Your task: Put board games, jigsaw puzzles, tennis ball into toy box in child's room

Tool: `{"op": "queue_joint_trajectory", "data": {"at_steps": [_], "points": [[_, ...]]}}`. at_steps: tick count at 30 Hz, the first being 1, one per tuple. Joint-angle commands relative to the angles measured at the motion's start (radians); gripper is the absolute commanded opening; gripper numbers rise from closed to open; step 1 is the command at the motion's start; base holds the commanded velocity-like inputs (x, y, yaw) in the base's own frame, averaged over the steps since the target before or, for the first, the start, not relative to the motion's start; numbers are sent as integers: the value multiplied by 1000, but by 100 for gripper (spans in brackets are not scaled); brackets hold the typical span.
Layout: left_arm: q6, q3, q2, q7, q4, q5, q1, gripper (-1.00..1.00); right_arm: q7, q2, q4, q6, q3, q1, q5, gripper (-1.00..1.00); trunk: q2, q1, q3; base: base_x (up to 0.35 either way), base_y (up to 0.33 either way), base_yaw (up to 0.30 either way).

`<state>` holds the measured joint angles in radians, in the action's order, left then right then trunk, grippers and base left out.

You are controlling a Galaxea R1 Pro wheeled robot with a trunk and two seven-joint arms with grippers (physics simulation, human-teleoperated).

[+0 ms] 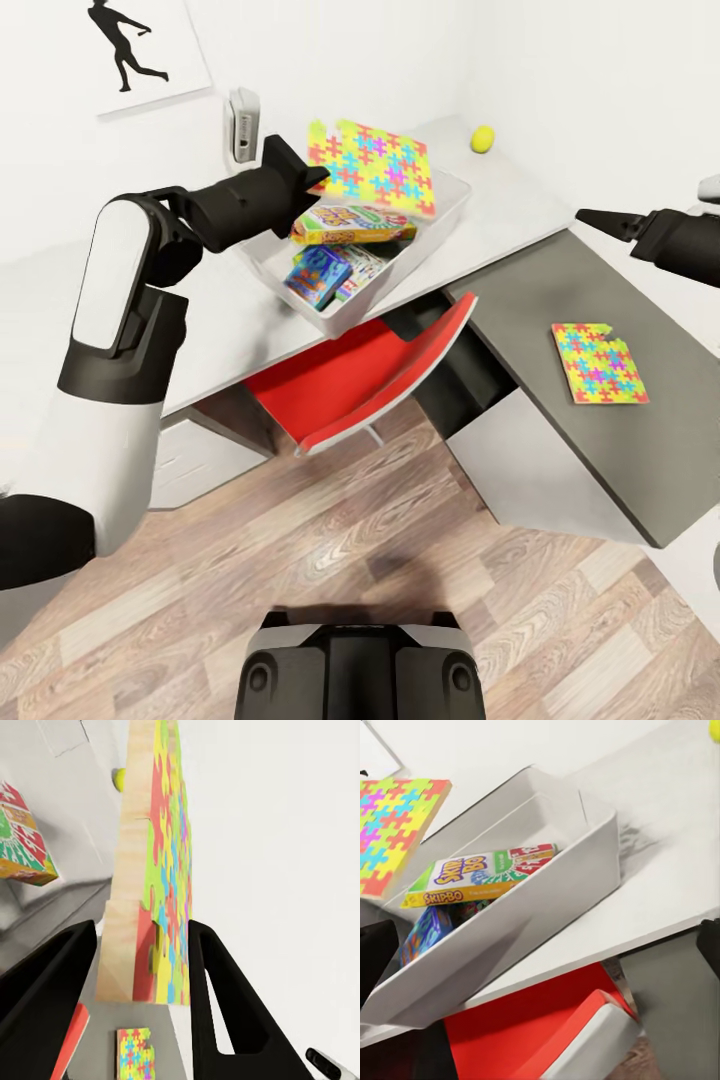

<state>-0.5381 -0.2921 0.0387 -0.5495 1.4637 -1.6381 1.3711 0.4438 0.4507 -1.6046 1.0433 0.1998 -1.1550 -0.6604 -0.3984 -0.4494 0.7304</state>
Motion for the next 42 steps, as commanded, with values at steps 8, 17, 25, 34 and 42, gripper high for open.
{"op": "queue_joint_trajectory", "data": {"at_steps": [8,17,25,34,42], "points": [[70,0,3,-30,1,-5,-30,-100,10,4,0,4,2,14,-5,100,-2,-1,1,7,-42,0],[109,1,3,-77,12,30,-39,-100,10,5,0,4,3,22,-8,100,-2,-1,1,1,-9,0],[138,0,4,-97,32,45,-41,-100,10,5,0,4,6,32,-13,100,-2,-1,1,0,-97,0],[145,-1,2,-103,38,74,-42,-100,11,8,0,4,14,37,-14,100,-2,-1,1,17,-238,0],[147,-1,0,-106,38,89,-45,-100,12,10,0,4,16,42,-14,100,-2,-1,1,24,-106,0]]}}
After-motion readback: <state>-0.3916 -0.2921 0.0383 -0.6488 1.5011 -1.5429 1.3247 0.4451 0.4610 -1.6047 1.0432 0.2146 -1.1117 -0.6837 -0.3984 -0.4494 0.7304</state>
